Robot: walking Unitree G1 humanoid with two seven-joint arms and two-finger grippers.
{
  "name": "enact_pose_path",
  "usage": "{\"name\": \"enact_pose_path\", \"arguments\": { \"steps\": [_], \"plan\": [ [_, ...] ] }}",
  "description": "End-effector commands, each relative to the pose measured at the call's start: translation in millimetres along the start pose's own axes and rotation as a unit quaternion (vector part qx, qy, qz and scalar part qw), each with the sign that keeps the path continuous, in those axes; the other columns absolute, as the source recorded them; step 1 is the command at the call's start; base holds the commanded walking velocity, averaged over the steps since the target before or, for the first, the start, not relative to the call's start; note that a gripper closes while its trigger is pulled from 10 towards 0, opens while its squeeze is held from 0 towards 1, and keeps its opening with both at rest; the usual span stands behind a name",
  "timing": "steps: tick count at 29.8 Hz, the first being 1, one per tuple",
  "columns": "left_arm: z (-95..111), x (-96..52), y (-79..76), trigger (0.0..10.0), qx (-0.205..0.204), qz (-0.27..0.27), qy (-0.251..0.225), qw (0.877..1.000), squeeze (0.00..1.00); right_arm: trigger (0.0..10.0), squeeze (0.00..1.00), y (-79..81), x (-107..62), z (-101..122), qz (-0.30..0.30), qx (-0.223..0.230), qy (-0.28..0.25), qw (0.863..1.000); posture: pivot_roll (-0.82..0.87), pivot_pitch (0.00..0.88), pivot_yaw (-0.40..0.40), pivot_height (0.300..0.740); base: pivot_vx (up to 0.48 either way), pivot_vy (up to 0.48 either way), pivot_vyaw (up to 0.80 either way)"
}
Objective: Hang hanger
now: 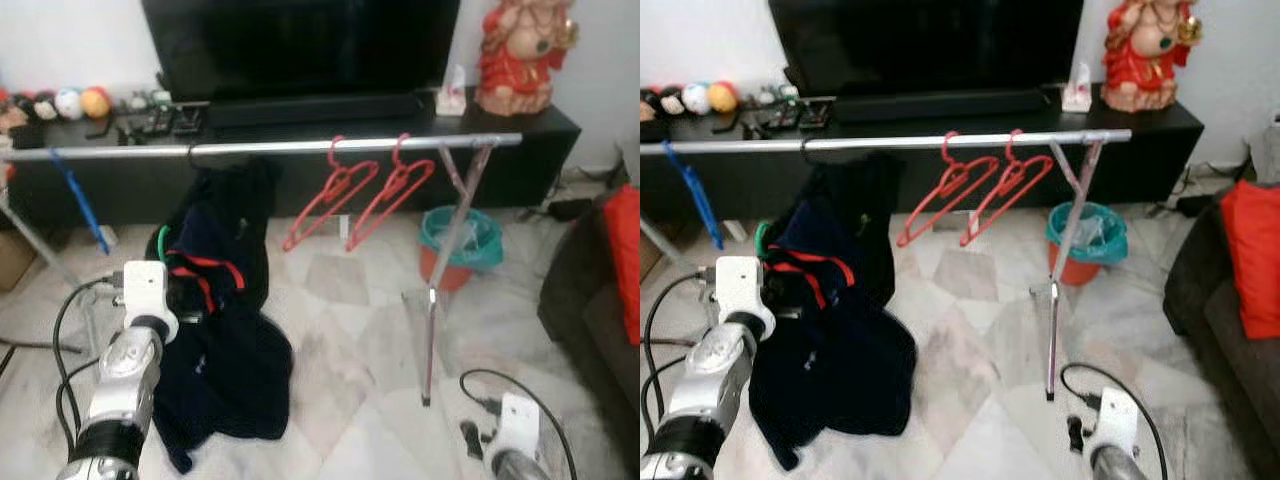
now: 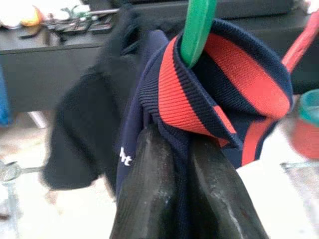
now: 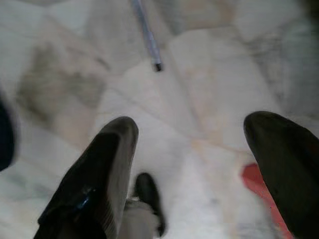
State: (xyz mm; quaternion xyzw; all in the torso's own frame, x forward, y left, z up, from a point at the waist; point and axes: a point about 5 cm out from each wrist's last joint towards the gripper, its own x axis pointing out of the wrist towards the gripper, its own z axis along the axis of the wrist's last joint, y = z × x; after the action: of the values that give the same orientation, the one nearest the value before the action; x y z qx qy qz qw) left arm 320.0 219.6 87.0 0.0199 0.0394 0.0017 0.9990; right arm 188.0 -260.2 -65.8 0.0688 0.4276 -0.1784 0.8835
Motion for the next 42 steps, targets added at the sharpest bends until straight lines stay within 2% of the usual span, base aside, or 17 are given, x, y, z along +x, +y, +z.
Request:
{"name": "enact_pose_path", "arguments": {
  "steps": [1, 22, 25, 29, 32, 42],
  "plan": [
    [14.3, 2.3, 11.1, 10.0, 0.010, 0.016, -0.030, 0.999, 0.00, 10.0, 0.00, 7.2, 1.3, 6.5, 0.012, 0.005, -0.008, 1.000, -0.10, 0.000, 0.005, 0.740, 0.296, 0.000, 0.00],
    [11.9, 2.3, 9.0, 10.0, 0.009, 0.010, -0.030, 0.999, 0.00, 10.0, 0.00, 7.2, 1.2, 5.6, 0.017, 0.002, -0.003, 1.000, -0.09, 0.000, 0.001, 0.740, 0.296, 0.000, 0.00],
    [11.3, 2.7, 6.3, 10.0, 0.006, -0.001, -0.028, 1.000, 0.00, 10.0, 0.00, 7.1, 1.2, 5.3, 0.016, 0.003, -0.003, 1.000, -0.09, 0.000, 0.001, 0.740, 0.296, 0.000, 0.00],
    [8.8, 3.0, -6.3, 10.0, -0.021, -0.059, -0.017, 0.998, 0.00, 10.0, 0.00, 6.9, 1.1, 5.1, 0.016, 0.004, -0.003, 1.000, -0.09, 0.000, 0.000, 0.740, 0.297, 0.000, 0.00],
    [6.5, 2.3, -11.9, 10.0, -0.017, -0.094, -0.005, 0.995, 0.00, 10.0, 0.00, 6.9, 1.1, 4.7, 0.015, 0.006, -0.003, 1.000, -0.09, 0.000, 0.000, 0.740, 0.296, 0.000, 0.00],
    [7.3, 3.4, -10.5, 10.0, -0.018, -0.097, -0.002, 0.995, 0.00, 10.0, 0.00, 7.7, 1.0, 3.8, 0.018, 0.008, -0.001, 1.000, -0.09, 0.000, 0.001, 0.740, 0.295, 0.000, 0.00]
  ]
}}
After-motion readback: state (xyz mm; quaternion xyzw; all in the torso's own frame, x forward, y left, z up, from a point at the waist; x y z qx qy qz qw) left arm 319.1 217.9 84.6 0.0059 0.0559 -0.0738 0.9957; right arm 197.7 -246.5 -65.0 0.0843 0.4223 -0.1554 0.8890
